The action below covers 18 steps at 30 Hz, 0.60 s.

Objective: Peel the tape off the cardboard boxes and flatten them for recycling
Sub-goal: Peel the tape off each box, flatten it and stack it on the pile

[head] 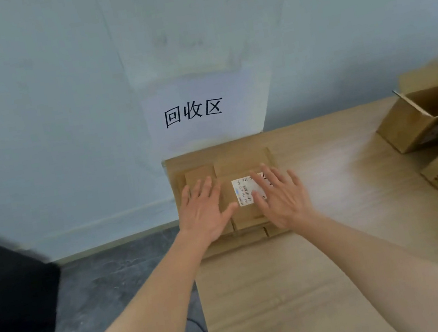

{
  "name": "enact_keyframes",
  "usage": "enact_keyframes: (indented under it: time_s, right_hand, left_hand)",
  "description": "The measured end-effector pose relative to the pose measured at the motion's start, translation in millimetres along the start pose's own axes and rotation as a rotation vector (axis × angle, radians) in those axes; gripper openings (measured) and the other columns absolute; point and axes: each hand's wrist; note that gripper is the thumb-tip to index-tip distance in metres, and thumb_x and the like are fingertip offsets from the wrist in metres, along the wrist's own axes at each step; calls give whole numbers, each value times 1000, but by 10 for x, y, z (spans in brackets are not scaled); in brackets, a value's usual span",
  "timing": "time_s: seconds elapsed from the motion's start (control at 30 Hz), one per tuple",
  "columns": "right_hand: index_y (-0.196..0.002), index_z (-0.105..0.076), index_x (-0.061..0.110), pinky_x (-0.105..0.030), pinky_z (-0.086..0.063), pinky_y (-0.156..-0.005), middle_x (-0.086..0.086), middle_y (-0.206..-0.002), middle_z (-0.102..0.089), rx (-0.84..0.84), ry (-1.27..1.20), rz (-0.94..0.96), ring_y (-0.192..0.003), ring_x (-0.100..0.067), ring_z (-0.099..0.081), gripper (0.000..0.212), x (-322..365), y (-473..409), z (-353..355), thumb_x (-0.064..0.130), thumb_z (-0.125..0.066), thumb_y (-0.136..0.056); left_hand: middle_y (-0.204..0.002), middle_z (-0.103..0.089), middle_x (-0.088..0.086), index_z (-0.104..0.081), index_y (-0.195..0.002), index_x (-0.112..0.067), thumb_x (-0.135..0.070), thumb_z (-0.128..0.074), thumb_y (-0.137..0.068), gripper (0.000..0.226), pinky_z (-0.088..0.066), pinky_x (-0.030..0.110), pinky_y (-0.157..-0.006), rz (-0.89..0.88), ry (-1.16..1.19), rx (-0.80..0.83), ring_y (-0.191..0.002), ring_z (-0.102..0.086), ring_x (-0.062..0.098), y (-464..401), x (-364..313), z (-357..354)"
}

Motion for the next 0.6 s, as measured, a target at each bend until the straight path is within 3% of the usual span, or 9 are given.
enact_keyframes:
  time_s: [0.17, 0.3, 0.6]
  right_hand:
    - [-157, -21, 41, -41, -13, -124, 10, -164, -26, -17, 14, 58, -150, -15, -24, 61, -364, 794, 578, 53, -38, -99]
    - [-154, -27, 42, -39, -17, -123, 12, -161, -33, -55, -2, -9, -148, -13, -29, 57, -849, 1577, 1005, 57, -36, -100]
    - [-156, -22, 43, -40, -16, -124, 11, -163, -30, -200, -22, -133, -151, -13, -26, 61, -2295, 3808, 2008, 61, -38, -100]
  left_hand:
    - [-165, -27, -2, -26, -159, -28, -68, -36, -98, 74, -6, 40, -125, -48, 113, -120, -154, -18, 19, 533, -313, 522]
    - [-160, -38, -6, -41, -152, -29, -69, -43, -96, 69, -13, 36, -123, -65, 143, -190, -148, -30, 16, 1094, -897, 967]
    - [-162, -35, -10, -38, -154, -36, -71, -52, -90, 74, -19, 33, -121, -123, 176, -299, -150, -28, 14, 2670, -2808, 1763]
Point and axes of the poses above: each hand's wrist, its own y-axis away from the middle knuckle, its own z-axis out of the back of the hand, x = y × z
